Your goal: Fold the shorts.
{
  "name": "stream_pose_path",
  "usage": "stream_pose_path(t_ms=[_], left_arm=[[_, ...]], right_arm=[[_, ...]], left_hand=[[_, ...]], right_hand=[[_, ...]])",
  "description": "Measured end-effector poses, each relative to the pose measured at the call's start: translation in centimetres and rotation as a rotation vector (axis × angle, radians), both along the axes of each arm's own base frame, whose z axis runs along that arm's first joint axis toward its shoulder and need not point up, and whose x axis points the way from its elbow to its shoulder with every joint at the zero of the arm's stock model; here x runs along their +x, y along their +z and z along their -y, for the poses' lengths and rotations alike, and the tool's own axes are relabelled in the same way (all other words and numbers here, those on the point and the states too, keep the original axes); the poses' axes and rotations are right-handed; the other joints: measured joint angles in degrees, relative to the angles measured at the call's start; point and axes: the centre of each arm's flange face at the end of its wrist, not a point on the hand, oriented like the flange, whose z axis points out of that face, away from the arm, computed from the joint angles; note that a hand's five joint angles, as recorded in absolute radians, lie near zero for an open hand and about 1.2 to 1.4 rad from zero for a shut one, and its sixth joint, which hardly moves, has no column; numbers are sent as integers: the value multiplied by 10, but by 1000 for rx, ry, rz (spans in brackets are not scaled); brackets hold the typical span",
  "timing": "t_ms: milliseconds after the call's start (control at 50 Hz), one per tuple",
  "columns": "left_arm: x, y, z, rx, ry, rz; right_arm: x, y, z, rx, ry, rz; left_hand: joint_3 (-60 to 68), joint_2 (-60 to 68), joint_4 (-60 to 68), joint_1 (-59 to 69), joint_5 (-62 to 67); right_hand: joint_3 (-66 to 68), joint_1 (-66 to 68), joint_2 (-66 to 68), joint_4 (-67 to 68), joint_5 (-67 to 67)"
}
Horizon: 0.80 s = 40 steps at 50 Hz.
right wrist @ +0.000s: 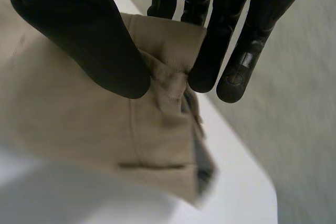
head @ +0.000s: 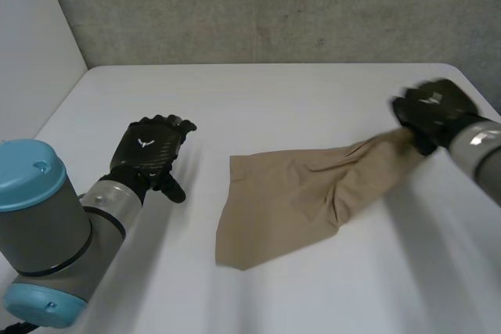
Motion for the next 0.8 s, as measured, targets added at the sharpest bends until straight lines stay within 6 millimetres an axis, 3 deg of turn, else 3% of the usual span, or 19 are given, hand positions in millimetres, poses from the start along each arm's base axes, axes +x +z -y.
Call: stream_pose_path(t_ms=[60, 100, 140, 220, 280, 300, 380, 440, 500, 680, 800], left_arm=[[0, 2, 0, -4, 2, -2], [2, 5, 1, -13, 6, -6], [3, 8, 2, -20, 10, -10], [7, 16, 4, -40, 27, -20], [11, 22, 7, -54, 39, -27], [12, 24, 7, -60, 44, -29], [17, 33, 11, -84, 61, -40], [19, 37, 13, -97, 69, -45], [20, 41, 15, -110, 74, -51], [7, 53, 15, -131, 40, -100], [-13, 49, 5, -81, -22, -157]], right_arm=[[29, 10, -16, -40, 100, 6], [66, 13, -40, -69, 239, 11], [90, 9, -59, -77, 338, 8], [135, -16, -102, -41, 556, -16], [150, -40, -123, 15, 656, -41], [154, -51, -131, 48, 693, -52], [157, -74, -147, 146, 756, -81], [157, -73, -149, 171, 758, -74], [154, -60, -146, 185, 732, -25], [125, 9, -84, 279, 435, 436], [113, 15, -60, 330, 304, 574]], left_hand=[[0, 0, -3, 0, 0], [0, -1, -4, 0, 0], [0, -1, -4, 0, 0], [0, -5, -7, 0, -4], [0, -5, -7, 0, -4], [0, -5, -7, 0, -4], [0, -5, -7, 0, -4], [0, -5, -7, 0, -4], [0, -5, -7, 0, -4], [0, -5, -7, 0, -4], [0, -5, -7, 0, -4]], right_hand=[[0, 0, 0, 0, 0], [0, 0, 5, 1, 2], [0, 0, 5, 2, 2], [0, 0, 5, 2, 2], [-17, -3, -8, -14, -7], [-98, -21, -88, -85, -63], [-437, -323, -436, -438, -400], [-487, -359, -481, -487, -455], [-562, -404, -547, -547, -511], [-562, -404, -547, -547, -514], [-562, -404, -547, -547, -514]])
